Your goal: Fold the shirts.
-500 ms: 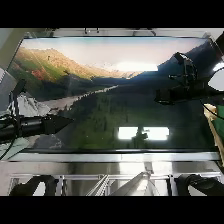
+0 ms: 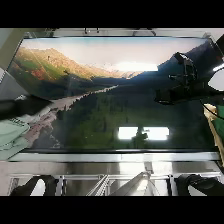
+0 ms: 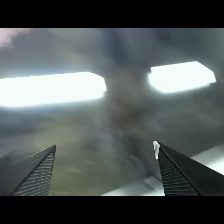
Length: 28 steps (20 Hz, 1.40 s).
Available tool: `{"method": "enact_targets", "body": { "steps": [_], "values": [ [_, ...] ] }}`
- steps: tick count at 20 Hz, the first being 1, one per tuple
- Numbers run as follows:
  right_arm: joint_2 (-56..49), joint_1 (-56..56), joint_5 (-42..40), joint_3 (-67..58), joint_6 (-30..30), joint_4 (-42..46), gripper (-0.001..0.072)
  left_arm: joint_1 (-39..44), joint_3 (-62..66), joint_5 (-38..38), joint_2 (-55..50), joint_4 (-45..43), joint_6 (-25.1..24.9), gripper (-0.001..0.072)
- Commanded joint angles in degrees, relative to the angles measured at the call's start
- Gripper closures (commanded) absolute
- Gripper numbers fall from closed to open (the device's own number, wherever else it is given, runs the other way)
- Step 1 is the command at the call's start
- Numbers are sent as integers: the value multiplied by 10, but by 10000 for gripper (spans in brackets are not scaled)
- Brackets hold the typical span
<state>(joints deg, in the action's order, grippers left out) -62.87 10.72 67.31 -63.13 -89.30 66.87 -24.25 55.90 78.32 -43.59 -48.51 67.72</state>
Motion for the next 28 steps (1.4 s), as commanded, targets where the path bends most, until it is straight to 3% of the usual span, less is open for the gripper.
{"method": "enact_targets", "body": {
  "steps": [1, 3, 6, 15, 20, 21, 22, 25, 28],
  "values": [
    [0, 1, 0, 0, 0, 0, 696, -176, 116, 7, -78, -121, 50, -13],
    [0, 1, 0, 0, 0, 0, 696, -253, 137, -3, -140, -114, 54, -13],
    [0, 1, 0, 0, 0, 0, 696, -278, 171, -14, -259, -111, 52, -13],
    [0, 1, 0, 0, 0, 0, 696, -140, 339, -16, -579, -209, 60, -13],
    [0, 1, 0, 0, 0, 0, 696, -87, 422, 77, -681, -277, 85, -4],
    [0, 1, 0, 0, 0, 0, 696, -78, 442, 105, -697, -279, 96, 229],
    [0, 1, 0, 0, 0, 0, 696, -68, 468, 140, -710, -267, 95, 703],
    [0, 1, 0, 0, 0, 0, 696, -23, 546, 195, -713, -81, 66, 686],
    [0, 1, 0, 0, 0, 0, 696, 60, 580, 196, -674, 103, 23, 686]
  ]
}}
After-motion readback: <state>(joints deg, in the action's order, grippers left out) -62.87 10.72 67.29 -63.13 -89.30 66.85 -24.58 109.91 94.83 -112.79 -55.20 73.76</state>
